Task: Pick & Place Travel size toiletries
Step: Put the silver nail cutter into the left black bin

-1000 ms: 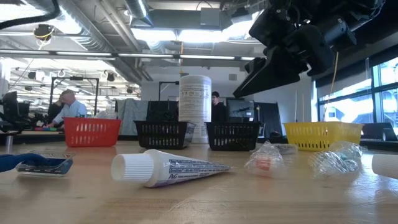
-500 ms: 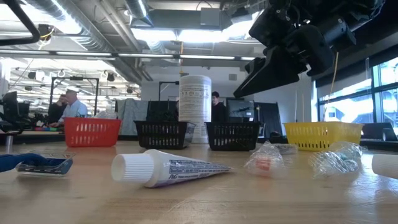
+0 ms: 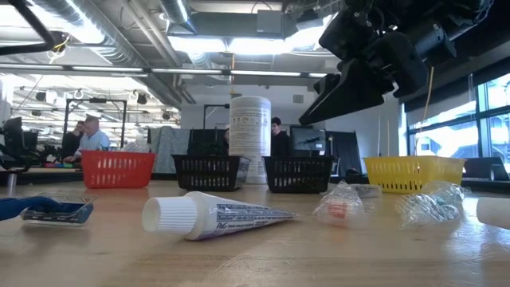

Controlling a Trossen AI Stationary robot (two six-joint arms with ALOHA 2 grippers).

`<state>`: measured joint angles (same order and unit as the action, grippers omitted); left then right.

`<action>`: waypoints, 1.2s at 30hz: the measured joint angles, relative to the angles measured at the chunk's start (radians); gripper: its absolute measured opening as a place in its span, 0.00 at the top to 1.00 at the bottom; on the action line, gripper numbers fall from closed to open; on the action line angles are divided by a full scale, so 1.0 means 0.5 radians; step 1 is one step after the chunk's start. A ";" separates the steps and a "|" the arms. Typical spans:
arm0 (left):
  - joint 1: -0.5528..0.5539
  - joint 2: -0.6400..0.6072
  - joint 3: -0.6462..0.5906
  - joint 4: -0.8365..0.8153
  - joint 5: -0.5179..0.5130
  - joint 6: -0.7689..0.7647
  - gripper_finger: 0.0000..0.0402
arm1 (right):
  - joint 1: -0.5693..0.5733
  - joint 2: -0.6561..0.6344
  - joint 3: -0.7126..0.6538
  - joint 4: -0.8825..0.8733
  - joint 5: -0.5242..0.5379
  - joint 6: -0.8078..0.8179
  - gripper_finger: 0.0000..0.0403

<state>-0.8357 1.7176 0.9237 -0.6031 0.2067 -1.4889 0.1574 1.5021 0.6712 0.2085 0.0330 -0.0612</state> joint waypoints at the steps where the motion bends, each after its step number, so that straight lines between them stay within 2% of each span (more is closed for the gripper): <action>1: 0.014 0.000 0.001 0.004 -0.005 0.035 0.87 | 0.001 0.000 0.000 0.001 0.000 0.001 0.57; 5: 0.090 -0.002 0.016 0.000 -0.099 0.222 0.88 | 0.008 0.000 0.000 -0.004 -0.004 0.121 0.59; 10: 0.258 -0.015 0.098 -0.071 -0.427 0.673 0.87 | 0.060 -0.001 0.000 -0.084 -0.143 0.252 0.62; 19: 0.767 -0.082 0.396 -0.389 -0.833 1.551 0.87 | 0.193 -0.001 -0.002 -0.121 -0.151 0.367 0.70; 26: 1.218 -0.086 0.519 -0.366 -1.146 2.076 0.87 | 0.270 -0.001 -0.002 -0.119 -0.150 0.475 0.75; 31: 1.519 -0.086 0.537 -0.223 -1.195 2.332 0.87 | 0.324 -0.001 -0.002 -0.113 -0.150 0.481 0.77; 36: 1.759 -0.086 0.537 -0.165 -1.172 2.414 0.87 | 0.366 -0.001 -0.002 -0.103 -0.129 0.481 0.78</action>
<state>0.0438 1.6745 1.1923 -0.6854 -0.3795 -0.2817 0.3402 1.5017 0.6704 0.1570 -0.0315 0.1791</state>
